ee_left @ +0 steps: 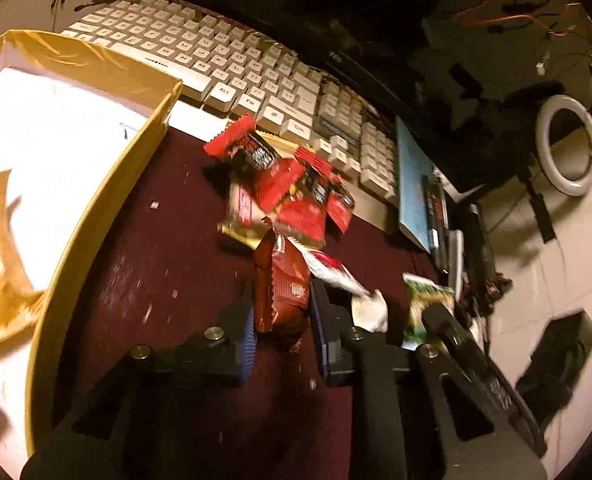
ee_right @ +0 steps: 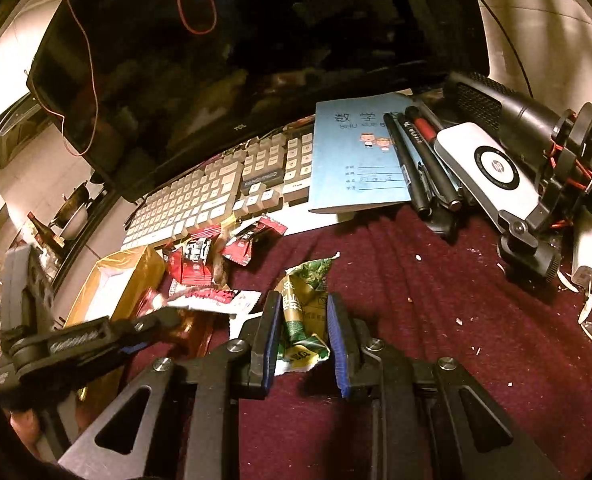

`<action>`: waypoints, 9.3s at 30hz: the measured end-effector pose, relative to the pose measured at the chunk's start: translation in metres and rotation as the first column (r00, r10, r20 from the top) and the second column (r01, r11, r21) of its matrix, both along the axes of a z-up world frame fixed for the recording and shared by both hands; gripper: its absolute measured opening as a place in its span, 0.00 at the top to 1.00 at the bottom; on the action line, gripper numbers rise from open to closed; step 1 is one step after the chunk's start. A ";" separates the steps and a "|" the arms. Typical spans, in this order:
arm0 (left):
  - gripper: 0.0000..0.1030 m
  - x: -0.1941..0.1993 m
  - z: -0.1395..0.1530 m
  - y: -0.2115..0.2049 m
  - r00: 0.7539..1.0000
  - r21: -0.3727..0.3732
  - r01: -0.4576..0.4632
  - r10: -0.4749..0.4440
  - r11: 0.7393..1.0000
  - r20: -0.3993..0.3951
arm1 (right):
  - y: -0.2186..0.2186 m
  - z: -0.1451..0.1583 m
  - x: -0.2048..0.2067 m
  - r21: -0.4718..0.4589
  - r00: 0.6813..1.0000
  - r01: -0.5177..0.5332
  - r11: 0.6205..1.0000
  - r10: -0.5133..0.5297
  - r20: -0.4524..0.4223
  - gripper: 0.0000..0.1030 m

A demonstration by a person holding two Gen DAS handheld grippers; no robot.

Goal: Organize snacks
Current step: 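Grasp a red candy packet with the left tool while the right tool carries the chip bag to the tray, then lower both held snacks over the yellow tray and open both tools, then swing both tools back to the snacks on the cloth, then grasp the white wrapped snack with the right tool, then close the left tool on the white-and-red candy bar packet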

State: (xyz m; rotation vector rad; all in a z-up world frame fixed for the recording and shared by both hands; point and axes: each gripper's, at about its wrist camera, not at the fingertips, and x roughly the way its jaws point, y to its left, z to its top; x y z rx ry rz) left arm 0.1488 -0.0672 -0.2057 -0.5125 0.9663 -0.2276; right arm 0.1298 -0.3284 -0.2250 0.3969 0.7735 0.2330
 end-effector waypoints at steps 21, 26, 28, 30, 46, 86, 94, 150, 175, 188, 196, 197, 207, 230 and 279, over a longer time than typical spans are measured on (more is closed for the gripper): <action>0.80 -0.121 0.065 0.104 0.963 -0.116 -0.123 0.147 0.986 0.225 | 0.082 0.066 -0.036 -0.044 0.969 -0.171 0.984 0.176 0.174 0.78; 0.80 -0.133 0.063 0.143 0.943 -0.121 -0.214 0.237 0.969 0.232 | 0.140 0.088 -0.046 -0.034 0.920 -0.331 0.943 0.330 0.212 0.78; 0.80 -0.136 0.060 0.156 0.935 -0.119 -0.245 0.267 0.962 0.231 | 0.170 0.092 -0.050 -0.053 0.895 -0.387 0.920 0.389 0.218 0.78; 0.80 -0.139 0.056 0.168 0.925 -0.105 -0.284 0.302 0.953 0.230 | 0.195 0.091 -0.051 -0.059 0.874 -0.435 0.898 0.438 0.210 0.78; 0.80 -0.131 0.014 0.214 0.892 -0.045 -0.423 0.425 0.905 0.156 | 0.282 0.052 -0.025 -0.106 0.847 -0.517 0.849 0.525 0.079 0.78; 0.79 -0.108 0.008 0.210 0.892 0.078 -0.436 0.418 0.897 0.174 | 0.312 0.023 -0.012 -0.263 0.859 -0.491 0.831 0.512 0.016 0.77; 0.79 -0.110 0.006 0.215 0.885 0.057 -0.447 0.432 0.893 0.174 | 0.311 0.023 -0.012 -0.262 0.858 -0.491 0.831 0.513 0.016 0.77; 0.25 -0.110 0.049 0.027 0.967 0.207 -0.040 -0.014 0.978 0.254 | 0.032 0.000 0.012 -0.045 0.981 -0.106 0.993 0.098 -0.165 0.40; 0.25 -0.106 0.042 0.025 0.973 0.218 -0.037 -0.015 0.975 0.230 | 0.047 -0.007 0.011 -0.096 0.992 -0.016 0.995 0.004 -0.126 0.69; 0.25 -0.047 0.023 0.010 0.993 0.151 0.045 -0.061 0.987 0.102 | 0.022 -0.014 0.002 0.026 0.997 -0.002 1.000 0.004 -0.083 0.69; 0.25 0.018 0.015 -0.050 0.982 0.285 0.147 -0.173 0.947 0.069 | 0.003 -0.015 -0.002 0.077 0.994 0.084 0.993 -0.079 -0.074 0.69; 0.25 0.024 0.013 -0.057 0.980 0.310 0.158 -0.188 0.937 0.069 | 0.000 -0.015 -0.002 0.081 0.993 0.094 0.992 -0.088 -0.076 0.69; 0.25 0.038 -0.011 -0.098 0.933 0.425 0.321 -0.359 0.846 0.010 | -0.016 -0.022 -0.005 0.163 0.988 0.136 0.977 -0.122 -0.094 0.69; 0.36 -0.003 0.004 -0.042 0.957 0.135 0.285 -0.290 0.949 0.021 | -0.021 -0.023 -0.009 0.164 0.984 0.165 0.973 -0.150 -0.097 0.69; 0.37 -0.017 -0.023 -0.080 0.998 0.343 0.047 -0.028 0.938 -0.059 | -0.013 -0.021 -0.007 0.151 0.990 0.126 0.980 -0.116 -0.074 0.69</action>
